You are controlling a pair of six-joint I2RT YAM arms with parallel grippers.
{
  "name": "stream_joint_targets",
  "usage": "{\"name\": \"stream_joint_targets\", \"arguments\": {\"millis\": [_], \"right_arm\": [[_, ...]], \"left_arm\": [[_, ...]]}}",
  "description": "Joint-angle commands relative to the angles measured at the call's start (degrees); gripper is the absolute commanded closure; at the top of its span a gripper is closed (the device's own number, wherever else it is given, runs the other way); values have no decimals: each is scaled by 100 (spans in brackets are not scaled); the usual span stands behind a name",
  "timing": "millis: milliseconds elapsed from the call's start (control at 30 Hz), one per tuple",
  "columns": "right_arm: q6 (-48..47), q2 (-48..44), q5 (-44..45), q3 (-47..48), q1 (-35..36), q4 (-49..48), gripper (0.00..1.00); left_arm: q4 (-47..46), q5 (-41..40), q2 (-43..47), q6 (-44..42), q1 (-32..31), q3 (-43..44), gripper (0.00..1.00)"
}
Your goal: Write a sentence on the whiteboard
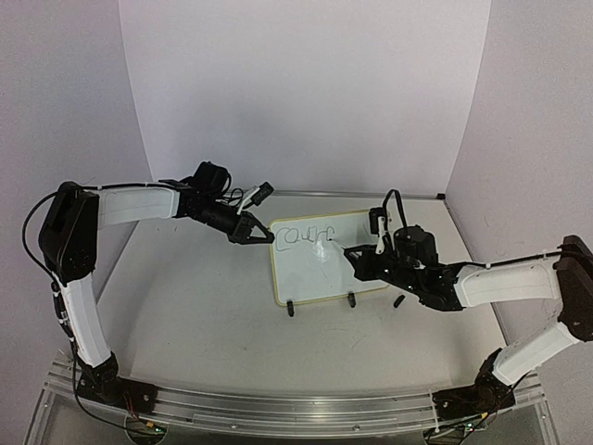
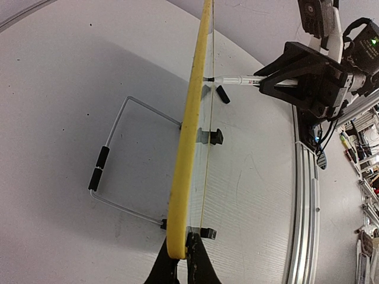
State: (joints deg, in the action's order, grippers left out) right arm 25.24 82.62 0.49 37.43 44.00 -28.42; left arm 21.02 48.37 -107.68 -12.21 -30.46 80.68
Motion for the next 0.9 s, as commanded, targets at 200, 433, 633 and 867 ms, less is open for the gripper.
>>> {"name": "stream_joint_targets", "arguments": {"millis": [200, 433, 633, 867], "right_arm": [[-14, -5, 700, 258, -40, -171, 100], [-54, 25, 740, 305, -42, -219, 100], [8, 77, 637, 243, -37, -210, 100], [86, 118, 473, 110, -11, -17, 100]], "left_arm": [[112, -600, 64, -587, -57, 44, 100], [112, -600, 57, -585, -57, 44, 100], [113, -600, 52, -583, -57, 48, 100], [113, -594, 45, -587, -57, 51, 100]]}}
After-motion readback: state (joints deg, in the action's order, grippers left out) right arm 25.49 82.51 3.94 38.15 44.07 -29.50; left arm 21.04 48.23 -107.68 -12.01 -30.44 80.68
